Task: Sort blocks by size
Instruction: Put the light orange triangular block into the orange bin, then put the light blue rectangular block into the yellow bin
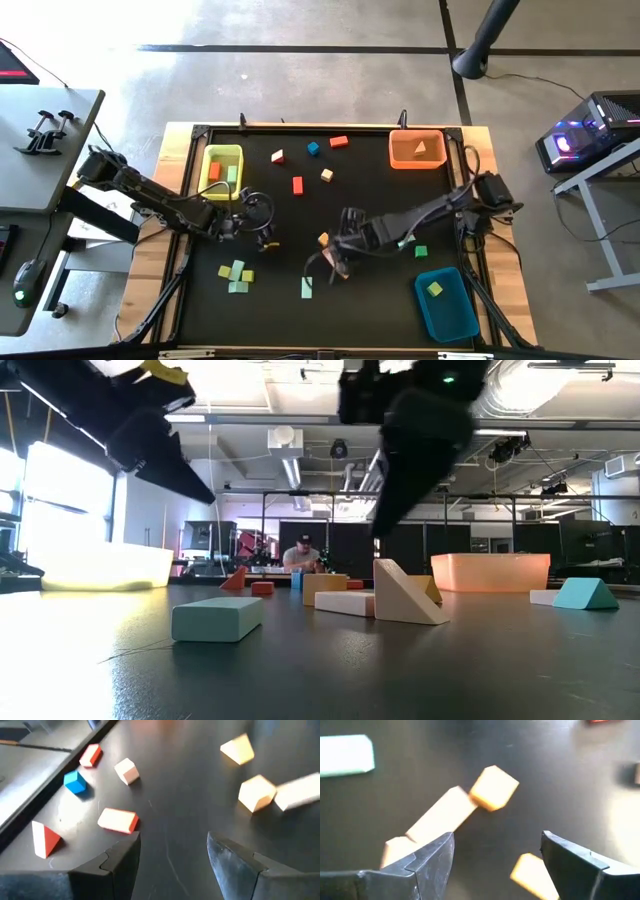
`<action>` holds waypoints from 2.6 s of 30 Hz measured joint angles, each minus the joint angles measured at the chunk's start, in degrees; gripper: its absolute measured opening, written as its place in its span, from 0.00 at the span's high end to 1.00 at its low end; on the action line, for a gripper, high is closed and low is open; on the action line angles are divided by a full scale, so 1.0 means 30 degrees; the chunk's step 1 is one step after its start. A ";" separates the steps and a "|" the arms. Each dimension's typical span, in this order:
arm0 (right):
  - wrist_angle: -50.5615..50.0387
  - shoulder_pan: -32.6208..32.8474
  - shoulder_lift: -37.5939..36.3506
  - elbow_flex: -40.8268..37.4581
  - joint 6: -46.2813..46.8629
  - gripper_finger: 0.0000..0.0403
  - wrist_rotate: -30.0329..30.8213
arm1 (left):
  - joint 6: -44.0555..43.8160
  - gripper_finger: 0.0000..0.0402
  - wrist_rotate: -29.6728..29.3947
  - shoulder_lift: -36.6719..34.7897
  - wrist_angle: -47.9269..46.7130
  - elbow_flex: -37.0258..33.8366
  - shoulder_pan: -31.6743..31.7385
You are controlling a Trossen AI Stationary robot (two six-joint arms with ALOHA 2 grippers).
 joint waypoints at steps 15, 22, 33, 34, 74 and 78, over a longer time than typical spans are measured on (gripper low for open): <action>0.8896 0.3310 -0.0061 -0.5821 0.7313 0.28 0.0330 | 0.0720 0.46 -0.1670 0.0000 0.1161 0.0000 -0.0587; 1.5302 0.2919 -0.0033 -0.9140 0.8214 0.31 0.1312 | 0.3198 0.46 -0.1738 0.0000 0.3339 0.0000 -0.0285; 1.6074 0.2704 -0.0128 -0.9982 0.7678 0.67 0.2136 | 0.4539 0.46 -0.1454 0.0007 0.3981 0.0000 0.0825; 1.5924 0.2678 -0.0234 -0.9982 0.7671 0.69 0.2161 | 0.4530 0.46 -0.1450 0.0007 0.3981 0.0000 0.0866; -0.1166 -2.0896 -1.0060 -0.7979 -0.3275 0.51 0.0450 | 0.5087 0.46 -0.0037 0.0029 0.7937 -0.2470 0.1918; -0.0549 -1.8696 -1.0908 -0.7979 -0.3136 0.50 0.0225 | 0.4401 0.46 0.0339 0.0029 0.7845 -0.2470 0.1896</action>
